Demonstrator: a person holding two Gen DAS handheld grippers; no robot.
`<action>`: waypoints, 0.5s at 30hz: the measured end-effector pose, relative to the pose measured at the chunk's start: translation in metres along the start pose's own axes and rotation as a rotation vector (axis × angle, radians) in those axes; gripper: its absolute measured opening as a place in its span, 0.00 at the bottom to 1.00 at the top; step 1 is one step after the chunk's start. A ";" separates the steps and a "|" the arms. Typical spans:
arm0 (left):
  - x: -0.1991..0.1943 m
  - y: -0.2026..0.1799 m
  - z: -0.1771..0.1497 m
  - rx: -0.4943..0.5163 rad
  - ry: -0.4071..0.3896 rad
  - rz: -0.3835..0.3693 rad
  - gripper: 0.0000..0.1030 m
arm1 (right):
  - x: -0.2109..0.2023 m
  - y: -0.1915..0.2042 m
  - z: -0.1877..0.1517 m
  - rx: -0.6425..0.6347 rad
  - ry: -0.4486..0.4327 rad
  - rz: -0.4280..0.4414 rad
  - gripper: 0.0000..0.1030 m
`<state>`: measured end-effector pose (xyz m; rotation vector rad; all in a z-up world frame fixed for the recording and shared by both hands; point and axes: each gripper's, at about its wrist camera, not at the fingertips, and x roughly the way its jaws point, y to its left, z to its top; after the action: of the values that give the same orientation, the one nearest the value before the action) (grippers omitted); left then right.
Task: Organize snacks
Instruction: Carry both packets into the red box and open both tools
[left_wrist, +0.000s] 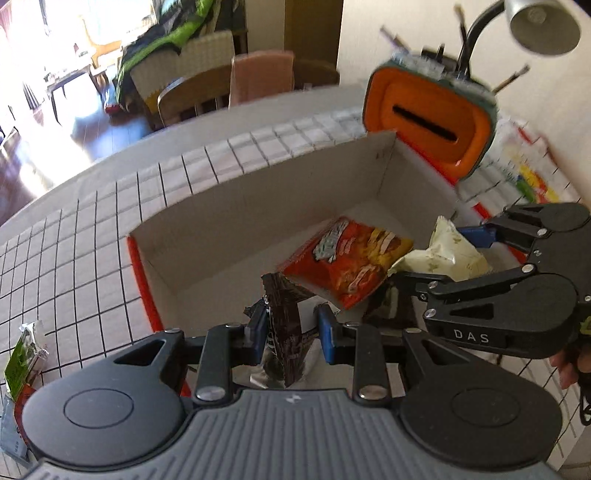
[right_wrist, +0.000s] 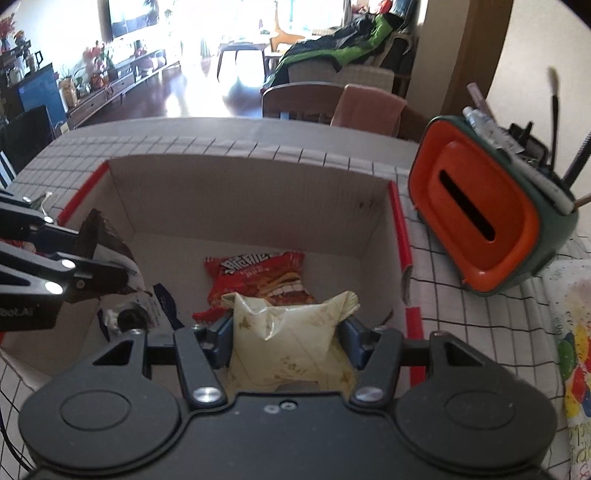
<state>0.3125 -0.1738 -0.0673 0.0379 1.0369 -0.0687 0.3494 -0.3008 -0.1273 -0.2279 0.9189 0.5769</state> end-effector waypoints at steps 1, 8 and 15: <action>0.005 0.001 0.001 -0.005 0.022 0.006 0.27 | 0.003 -0.001 0.001 -0.003 0.005 0.006 0.56; 0.031 0.005 0.001 -0.025 0.132 0.030 0.27 | 0.014 0.001 0.002 -0.030 0.060 0.031 0.56; 0.040 0.002 0.000 -0.013 0.157 0.044 0.28 | 0.018 0.004 0.001 -0.041 0.101 0.043 0.56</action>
<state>0.3325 -0.1737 -0.1017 0.0550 1.1924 -0.0191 0.3566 -0.2907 -0.1412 -0.2763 1.0123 0.6286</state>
